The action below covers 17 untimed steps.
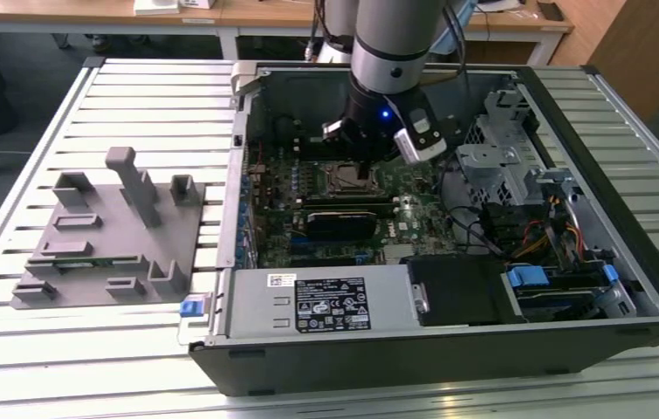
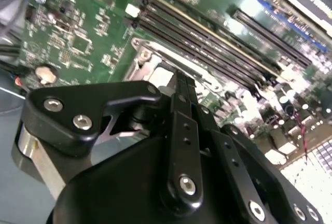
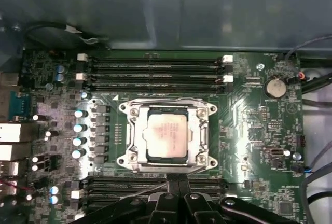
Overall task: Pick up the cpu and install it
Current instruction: 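Install the second cpu locking lever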
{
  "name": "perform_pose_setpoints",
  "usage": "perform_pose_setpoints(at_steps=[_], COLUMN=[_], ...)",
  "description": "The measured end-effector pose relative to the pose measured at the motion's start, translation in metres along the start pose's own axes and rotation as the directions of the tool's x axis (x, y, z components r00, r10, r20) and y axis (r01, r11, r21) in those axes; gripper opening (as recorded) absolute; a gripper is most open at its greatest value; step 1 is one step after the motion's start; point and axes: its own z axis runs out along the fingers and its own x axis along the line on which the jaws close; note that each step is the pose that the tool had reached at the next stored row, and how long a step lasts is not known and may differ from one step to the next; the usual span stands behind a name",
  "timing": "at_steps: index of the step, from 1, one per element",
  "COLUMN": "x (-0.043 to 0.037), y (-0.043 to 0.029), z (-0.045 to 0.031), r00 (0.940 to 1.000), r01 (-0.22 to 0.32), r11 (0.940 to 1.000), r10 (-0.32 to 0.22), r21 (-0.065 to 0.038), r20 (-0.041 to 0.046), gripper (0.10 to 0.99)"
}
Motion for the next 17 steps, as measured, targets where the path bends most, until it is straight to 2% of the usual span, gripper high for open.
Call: perform_pose_setpoints(at_steps=[5,12,17], x=[0.005,0.0175,0.0177], y=[-0.0036,-0.0054,-0.0062], z=[0.0005,0.0028,0.0095], r00=[1.0,1.0,0.9999], r01=[0.0,0.0,-0.001], r11=[1.0,1.0,1.0], r10=[0.0,0.0,0.001], r21=[0.0,0.0,0.0], r20=[0.0,0.0,-0.0114], gripper=[0.106,0.106,0.106])
